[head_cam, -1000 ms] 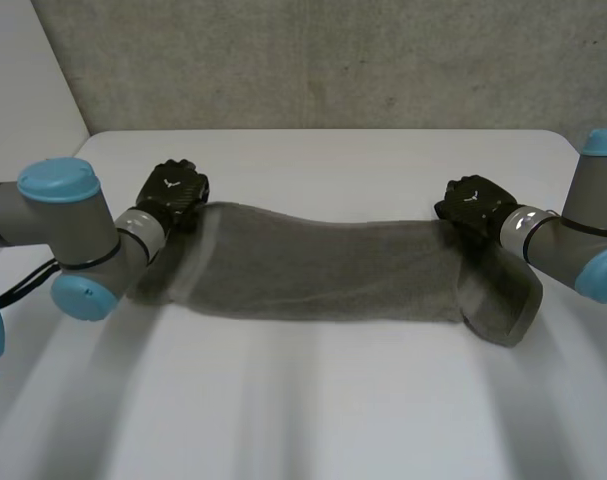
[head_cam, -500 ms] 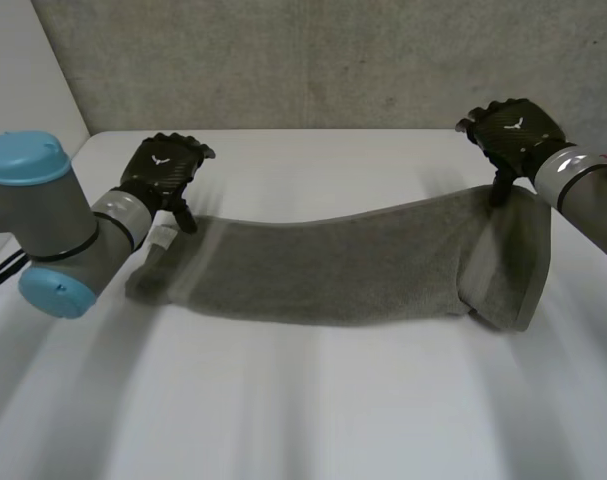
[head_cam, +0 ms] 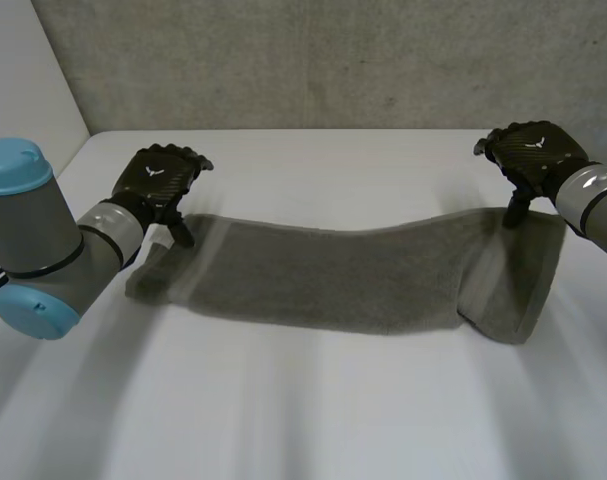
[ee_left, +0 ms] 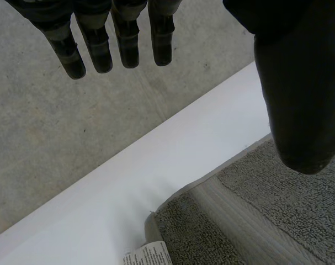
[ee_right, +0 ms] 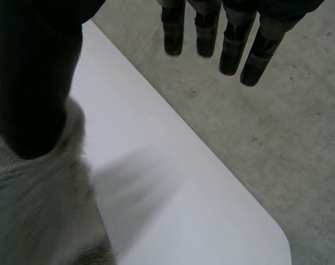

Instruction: Fold the towel.

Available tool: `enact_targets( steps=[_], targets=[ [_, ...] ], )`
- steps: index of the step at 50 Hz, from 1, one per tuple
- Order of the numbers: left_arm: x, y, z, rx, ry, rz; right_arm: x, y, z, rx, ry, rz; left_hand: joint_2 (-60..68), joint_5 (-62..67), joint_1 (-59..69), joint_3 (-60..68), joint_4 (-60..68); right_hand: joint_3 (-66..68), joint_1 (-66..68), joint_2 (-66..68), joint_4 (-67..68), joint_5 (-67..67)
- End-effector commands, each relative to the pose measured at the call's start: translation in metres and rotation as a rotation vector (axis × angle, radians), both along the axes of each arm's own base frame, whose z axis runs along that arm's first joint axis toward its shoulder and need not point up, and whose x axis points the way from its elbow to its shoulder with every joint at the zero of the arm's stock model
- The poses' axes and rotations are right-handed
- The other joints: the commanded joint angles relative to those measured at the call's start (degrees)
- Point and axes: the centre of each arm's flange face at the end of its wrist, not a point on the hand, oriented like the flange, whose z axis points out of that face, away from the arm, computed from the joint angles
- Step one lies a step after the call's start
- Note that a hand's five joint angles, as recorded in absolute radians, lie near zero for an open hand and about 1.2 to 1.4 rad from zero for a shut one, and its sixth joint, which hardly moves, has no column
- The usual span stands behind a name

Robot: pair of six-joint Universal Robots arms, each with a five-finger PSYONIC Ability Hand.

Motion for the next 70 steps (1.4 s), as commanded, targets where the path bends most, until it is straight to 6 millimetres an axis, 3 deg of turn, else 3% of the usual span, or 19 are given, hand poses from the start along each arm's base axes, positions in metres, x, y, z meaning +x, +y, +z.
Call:
enact_targets(
  steps=[1,3,4,6,9,18,21,26,27,29,30,32,38,52,64,70],
  targets=[
    [0.001,0.0,-0.002,0.006,0.0,0.002,-0.01,-0.028,-0.01,-0.017,0.002,-0.051,-3.25,-2.0,-5.97,-2.4,-3.22,-2.87,-4.94,-4.92,-4.45,-3.37],
    [0.001,0.0,-0.002,0.008,0.0,0.002,-0.014,-0.031,-0.01,-0.008,-0.003,-0.065,-3.25,-2.0,-5.97,-2.4,-3.22,-2.87,-4.94,-4.92,-4.45,-3.37],
    [0.001,0.0,-0.003,0.009,-0.001,0.002,-0.014,-0.03,-0.014,0.019,-0.001,-0.06,-3.25,-2.0,-5.97,-2.4,-3.22,-2.87,4.06,4.08,-4.45,5.63],
    [0.001,0.0,-0.003,0.011,-0.003,0.002,-0.013,-0.029,-0.02,0.061,0.007,-0.051,-3.25,-2.0,-5.97,-2.4,-3.22,-2.87,8.56,8.58,-4.45,10.13],
    [0.001,0.0,-0.004,0.013,-0.002,0.002,-0.014,-0.029,-0.028,0.127,0.007,-0.049,-3.25,-2.0,-5.97,-2.4,-3.22,-2.87,-4.94,-4.92,-4.45,-3.37],
    [0.001,0.002,-0.006,0.022,-0.004,0.002,-0.015,-0.025,-0.031,0.177,0.004,-0.052,-3.25,-2.0,-5.97,-2.4,-3.22,-2.87,-4.94,-4.92,-4.45,-3.37],
    [0.0,0.003,-0.006,0.024,-0.005,-0.001,-0.014,-0.011,-0.023,0.199,-0.002,-0.048,-3.25,-2.0,-5.97,-2.4,-3.22,-2.87,-4.94,-4.92,-4.45,-3.37],
    [0.001,0.003,-0.006,0.025,-0.006,0.002,-0.013,0.039,-0.008,0.275,-0.059,-0.036,-3.25,-2.0,-5.97,-2.4,-3.22,-2.87,-4.94,-4.92,-4.45,-3.37],
    [0.001,0.003,-0.006,0.025,-0.006,0.002,-0.013,0.039,-0.008,0.276,-0.059,-0.036,-3.25,-2.0,-5.97,-2.4,-3.22,-2.87,-4.94,-4.92,-4.45,-3.37],
    [0.002,0.004,-0.006,0.028,-0.007,0.005,-0.013,0.063,-0.013,0.332,-0.066,-0.025,-3.25,-2.0,-5.97,-2.4,-3.22,-2.87,-4.94,-4.92,-4.45,-3.37],
    [0.002,0.004,-0.006,0.028,-0.007,0.005,-0.013,0.063,-0.013,0.332,-0.066,-0.025,-3.25,-2.0,-5.97,-2.4,-3.22,-2.87,-4.94,-4.92,-4.45,-3.37],
    [0.004,0.005,-0.009,0.034,-0.008,0.008,-0.015,0.083,-0.025,0.37,-0.05,-0.028,-3.25,-2.0,-5.97,-2.4,-3.22,-2.87,-4.94,-4.92,-4.45,-3.37],
    [0.004,0.006,-0.01,0.037,-0.009,0.008,-0.022,0.099,-0.047,0.328,-0.05,-0.047,-3.25,-2.0,-5.97,-2.4,-3.22,-2.87,-3.85,-3.83,-4.45,-2.28],
    [0.004,0.007,-0.01,0.038,-0.008,0.01,-0.027,0.115,-0.086,0.303,-0.016,-0.067,-3.25,-2.0,-5.97,-2.4,-3.22,-2.87,5.89,5.92,-4.45,7.47],
    [0.004,0.007,-0.01,0.039,-0.008,0.011,-0.035,0.115,-0.096,0.255,0.044,-0.097,-3.25,-2.0,-5.97,-2.4,-3.22,-2.87,13.98,14.0,-4.45,15.55],
    [0.004,0.007,-0.011,0.042,-0.009,0.01,-0.037,0.112,-0.099,0.247,0.043,-0.095,-3.25,-2.0,-5.97,-2.4,-3.22,-2.87,29.07,29.1,-4.45,30.65]
  ],
)
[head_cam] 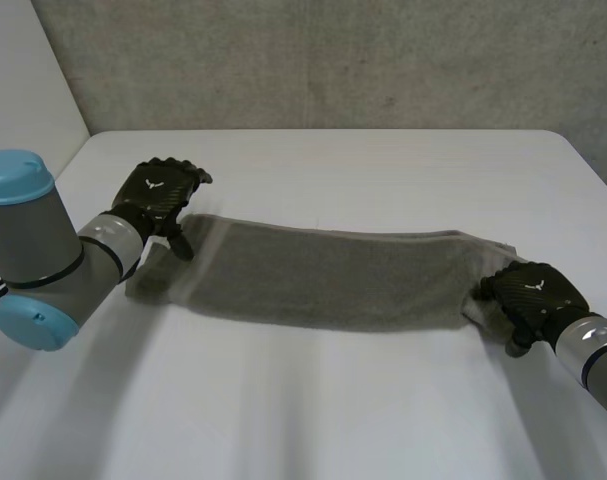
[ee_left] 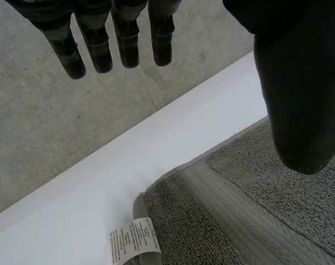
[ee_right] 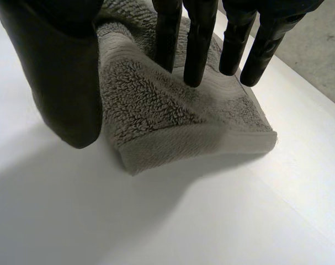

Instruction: Fold the towel.

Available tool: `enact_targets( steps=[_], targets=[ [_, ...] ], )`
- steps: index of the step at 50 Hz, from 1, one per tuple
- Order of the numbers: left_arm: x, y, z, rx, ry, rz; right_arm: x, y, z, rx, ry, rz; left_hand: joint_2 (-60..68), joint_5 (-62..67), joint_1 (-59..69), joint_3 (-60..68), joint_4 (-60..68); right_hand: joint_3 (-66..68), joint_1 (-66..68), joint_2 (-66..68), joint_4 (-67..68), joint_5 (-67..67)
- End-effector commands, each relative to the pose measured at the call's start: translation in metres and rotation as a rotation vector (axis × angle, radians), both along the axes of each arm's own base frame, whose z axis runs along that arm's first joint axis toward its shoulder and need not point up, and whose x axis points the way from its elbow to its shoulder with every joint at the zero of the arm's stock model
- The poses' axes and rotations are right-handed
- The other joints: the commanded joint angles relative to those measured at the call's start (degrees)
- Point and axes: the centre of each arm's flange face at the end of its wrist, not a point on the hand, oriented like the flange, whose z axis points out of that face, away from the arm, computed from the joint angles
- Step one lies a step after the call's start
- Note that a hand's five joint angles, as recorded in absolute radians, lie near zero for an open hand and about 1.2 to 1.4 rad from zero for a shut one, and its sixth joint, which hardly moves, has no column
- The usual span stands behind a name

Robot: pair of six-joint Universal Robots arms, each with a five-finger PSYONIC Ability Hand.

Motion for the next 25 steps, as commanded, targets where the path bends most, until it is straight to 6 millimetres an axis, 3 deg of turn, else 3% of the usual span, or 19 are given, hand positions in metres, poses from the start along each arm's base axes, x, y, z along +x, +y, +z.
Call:
enact_targets(
  steps=[1,2,4,5,6,8,18,25],
  targets=[
    [0.0,0.0,0.0,0.001,0.0,0.0,-0.003,-0.006,-0.004,-0.019,0.003,0.001,-3.16,-1.99,-5.97,-2.4,-3.22,-2.87,15.4,15.26,-4.44,15.57],
    [0.0,0.0,0.0,0.001,0.0,0.0,-0.003,-0.006,-0.004,-0.019,0.003,0.001,-3.16,-1.99,-5.97,-2.4,-3.22,-2.87,15.47,15.33,-4.44,15.63],
    [0.0,0.0,0.0,0.001,0.0,-0.002,-0.006,-0.012,-0.004,-0.041,0.015,-0.003,-3.33,-2.16,-6.14,-2.4,-3.22,-2.87,32.69,32.56,-4.44,32.86],
    [0.0,0.0,0.0,0.001,0.0,-0.002,-0.006,-0.012,-0.004,-0.041,0.015,-0.003,-3.33,-2.16,-6.14,-2.4,-3.22,-2.87,32.79,32.65,-4.44,32.96],
    [0.0,0.001,-0.001,0.002,-0.001,-0.002,-0.009,-0.014,-0.003,-0.055,0.024,-0.006,-3.33,-2.16,-6.14,-2.4,-3.22,-2.87,41.62,41.48,-4.44,41.79],
    [0.0,0.0,0.0,0.001,0.0,0.0,-0.011,-0.017,-0.003,-0.066,0.037,-0.009,-3.33,-2.16,-6.14,-2.4,-3.22,-2.87,44.98,44.84,-4.44,45.15],
    [0.0,0.0,0.0,0.0,0.001,0.002,-0.041,-0.038,0.003,-0.122,0.128,-0.039,-3.33,-2.16,-6.14,-2.4,-3.22,-2.87,45.01,44.87,-4.44,45.18],
    [0.001,0.001,-0.001,0.003,0.0,0.003,-0.087,-0.065,0.016,-0.204,0.222,-0.021,-3.33,-2.16,-6.14,-2.4,-3.22,-2.87,45.01,44.87,-4.44,45.18]
  ],
)
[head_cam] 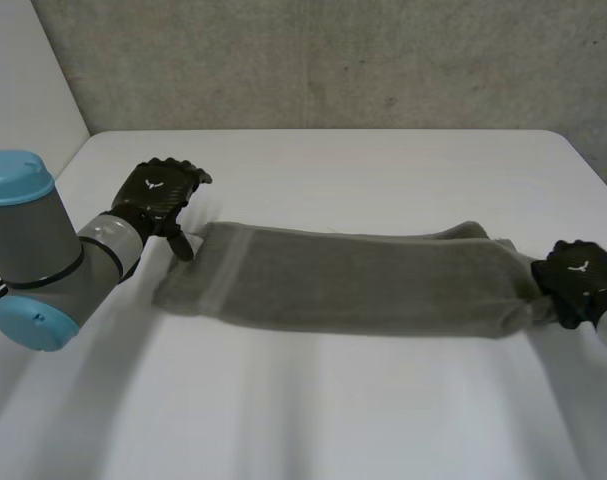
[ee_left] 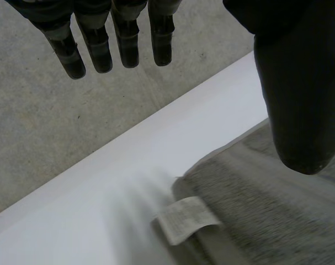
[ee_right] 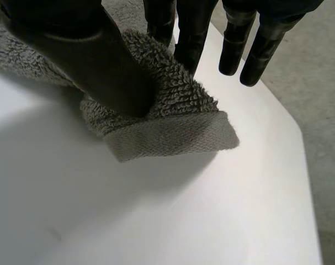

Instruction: Fold the towel.

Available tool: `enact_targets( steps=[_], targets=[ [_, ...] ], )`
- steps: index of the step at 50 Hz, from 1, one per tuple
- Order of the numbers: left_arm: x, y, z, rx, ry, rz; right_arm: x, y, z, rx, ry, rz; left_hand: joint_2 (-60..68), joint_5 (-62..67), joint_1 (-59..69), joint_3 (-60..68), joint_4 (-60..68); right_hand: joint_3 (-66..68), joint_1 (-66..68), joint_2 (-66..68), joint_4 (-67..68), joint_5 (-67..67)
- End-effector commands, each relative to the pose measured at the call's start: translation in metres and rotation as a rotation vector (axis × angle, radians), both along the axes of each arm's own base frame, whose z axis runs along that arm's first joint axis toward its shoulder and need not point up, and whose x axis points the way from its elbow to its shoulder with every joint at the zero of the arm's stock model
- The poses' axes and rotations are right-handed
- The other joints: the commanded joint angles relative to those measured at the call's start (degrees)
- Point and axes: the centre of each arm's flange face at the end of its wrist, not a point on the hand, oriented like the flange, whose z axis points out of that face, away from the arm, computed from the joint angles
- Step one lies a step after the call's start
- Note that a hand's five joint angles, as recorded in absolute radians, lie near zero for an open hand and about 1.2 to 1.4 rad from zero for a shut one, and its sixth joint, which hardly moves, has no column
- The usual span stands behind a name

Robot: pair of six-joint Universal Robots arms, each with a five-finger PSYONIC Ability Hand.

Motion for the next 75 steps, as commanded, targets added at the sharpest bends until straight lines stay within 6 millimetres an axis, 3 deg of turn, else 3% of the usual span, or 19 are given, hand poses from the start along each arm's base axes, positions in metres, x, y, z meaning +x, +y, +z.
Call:
enact_targets(
  steps=[1,6,10,11,12,13,14,15,27,32,37,45,52,56,62,66,75],
  targets=[
    [0.0,0.001,-0.001,0.005,-0.001,0.003,-0.051,-0.029,0.015,-0.09,0.106,0.011,-3.27,-2.08,-6.14,-2.4,-3.22,-2.87,7.01,7.3,-4.44,5.0],
    [0.001,0.003,-0.004,0.015,-0.004,0.001,-0.078,-0.047,0.029,-0.15,0.146,0.019,-3.27,-2.08,-6.14,-2.4,-3.22,-2.87,7.01,7.3,-4.44,5.0],
    [0.001,0.004,-0.005,0.019,-0.005,0.001,-0.086,-0.055,0.039,-0.171,0.149,0.035,-3.27,-2.08,-6.14,-2.4,-3.22,-2.87,7.01,7.3,-4.44,5.0],
    [0.001,0.005,-0.005,0.021,-0.005,0.001,-0.085,-0.057,0.041,-0.165,0.139,0.047,-3.27,-2.08,-6.14,-2.4,-3.22,-2.87,-1.09,-0.8,-4.44,-3.1],
    [0.001,0.005,-0.005,0.021,-0.005,0.001,-0.084,-0.056,0.043,-0.149,0.12,0.049,-3.27,-2.08,-6.14,-2.4,-3.22,-2.87,-28.98,-28.7,-4.44,-30.99],
    [0.001,0.005,-0.006,0.022,-0.006,0.001,-0.084,-0.056,0.043,-0.148,0.12,0.049,-3.27,-2.08,-6.14,-2.4,-3.22,-2.87,-29.26,-28.98,-4.44,-31.27],
    [0.001,0.005,-0.006,0.022,-0.006,0.001,-0.082,-0.054,0.043,-0.124,0.101,0.051,-3.27,-2.08,-6.14,-2.4,-3.22,-2.87,-57.41,-57.12,-4.44,-59.41],
    [0.001,0.005,-0.006,0.022,-0.007,0.001,-0.08,-0.052,0.042,-0.098,0.084,0.054,-3.27,-2.08,-6.14,-2.4,-3.22,-2.87,-62.99,-62.7,-4.44,-65.0],
    [-0.006,0.015,-0.011,0.051,-0.013,-0.028,-0.064,-0.038,0.037,0.049,-0.131,0.023,-1.93,-0.74,-4.8,-2.4,-3.22,-2.87,-62.99,-62.7,-4.44,-65.0],
    [-0.024,0.025,-0.005,0.027,-0.01,-0.079,-0.063,-0.038,0.047,0.062,-0.251,-0.026,-1.76,-0.57,-4.62,-2.4,-3.22,-2.87,-62.99,-62.7,-4.44,-65.0],
    [-0.036,0.022,0.005,-0.006,0.004,-0.096,-0.061,-0.042,0.063,0.035,-0.325,-0.05,-1.42,-0.24,-4.29,-2.4,-3.22,-2.87,-62.99,-62.7,-4.44,-65.0],
    [-0.065,0.031,-0.009,0.058,0.037,-0.163,-0.047,-0.056,0.082,-0.017,-0.334,0.001,-0.08,1.11,-2.94,-2.4,-3.22,-2.87,-62.99,-62.7,-4.44,-65.0],
    [-0.072,0.039,-0.02,0.148,0.078,-0.166,-0.046,-0.09,0.062,0.059,-0.353,0.013,-0.08,1.11,-2.94,-2.4,-3.22,-2.87,-62.99,-62.7,-4.44,-65.0],
    [-0.074,0.054,-0.026,0.2,0.072,-0.172,-0.048,-0.094,0.054,0.134,-0.366,-0.006,-0.08,1.11,-2.94,-2.4,-3.22,-2.87,-62.99,-62.7,-4.44,-65.0],
    [-0.066,0.073,-0.036,0.263,0.033,-0.151,-0.053,-0.078,0.041,0.241,-0.369,-0.023,-0.24,0.94,-3.11,-2.4,-3.22,-2.87,-62.99,-62.7,-4.44,-65.0],
    [-0.061,0.082,-0.037,0.279,0.021,-0.153,-0.072,-0.061,0.048,0.227,-0.342,-0.065,-0.24,0.94,-3.11,-2.4,-3.22,-2.87,-62.99,-62.7,-4.44,-65.0],
    [-0.064,0.107,-0.042,0.314,-0.002,-0.186,-0.099,-0.049,0.045,0.212,-0.311,-0.094,-0.08,1.11,-2.94,-2.4,-3.22,-2.87,-62.99,-62.7,-4.44,-65.0]
  ],
)
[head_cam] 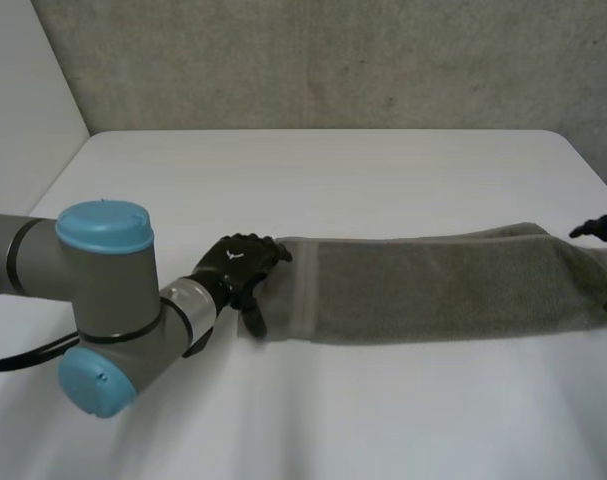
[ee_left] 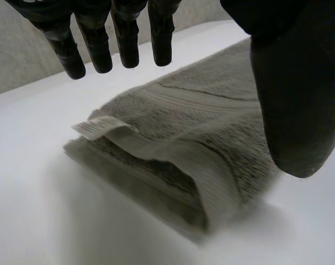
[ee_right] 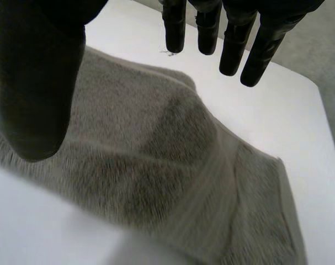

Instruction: Fold the towel.

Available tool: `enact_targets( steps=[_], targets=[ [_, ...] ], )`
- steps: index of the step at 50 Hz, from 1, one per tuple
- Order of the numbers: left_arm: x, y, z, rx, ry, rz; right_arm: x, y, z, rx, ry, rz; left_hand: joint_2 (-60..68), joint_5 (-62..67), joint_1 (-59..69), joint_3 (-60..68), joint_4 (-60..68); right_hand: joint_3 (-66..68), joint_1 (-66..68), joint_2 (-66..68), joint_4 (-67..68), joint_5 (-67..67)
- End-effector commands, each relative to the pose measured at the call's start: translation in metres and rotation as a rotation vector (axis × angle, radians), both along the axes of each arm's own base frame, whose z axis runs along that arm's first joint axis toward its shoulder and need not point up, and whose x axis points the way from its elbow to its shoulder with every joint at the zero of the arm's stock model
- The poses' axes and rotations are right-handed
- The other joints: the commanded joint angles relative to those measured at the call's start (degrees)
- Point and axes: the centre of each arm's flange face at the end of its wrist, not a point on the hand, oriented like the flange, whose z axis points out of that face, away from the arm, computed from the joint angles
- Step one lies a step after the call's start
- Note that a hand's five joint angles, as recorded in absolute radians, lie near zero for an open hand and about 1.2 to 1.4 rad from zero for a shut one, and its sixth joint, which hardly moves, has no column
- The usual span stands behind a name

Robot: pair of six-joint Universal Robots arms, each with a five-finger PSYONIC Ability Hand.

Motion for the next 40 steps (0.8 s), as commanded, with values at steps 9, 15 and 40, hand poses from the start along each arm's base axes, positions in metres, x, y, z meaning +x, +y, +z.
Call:
enact_targets(
  steps=[9,15,40],
  targets=[
    [-0.005,0.024,0.009,-0.01,0.003,-0.041,-0.057,0.015,-0.012,-0.015,0.113,-0.082,-0.24,0.78,-3.11,-2.4,-3.22,-2.87,-3.82,-4.21,-4.44,-3.36],
    [-0.004,0.024,0.011,-0.013,0.005,-0.04,-0.074,0.012,-0.019,-0.031,0.157,-0.1,-0.41,0.61,-3.28,-2.4,-3.22,-2.87,-3.82,-4.21,-4.44,-3.36],
    [-0.003,0.022,0.009,-0.016,0.009,-0.039,-0.078,-0.003,-0.047,-0.055,0.164,-0.09,-1.25,-0.23,-4.12,-2.4,-3.22,-2.87,12.05,11.66,-4.44,12.51]
  ],
)
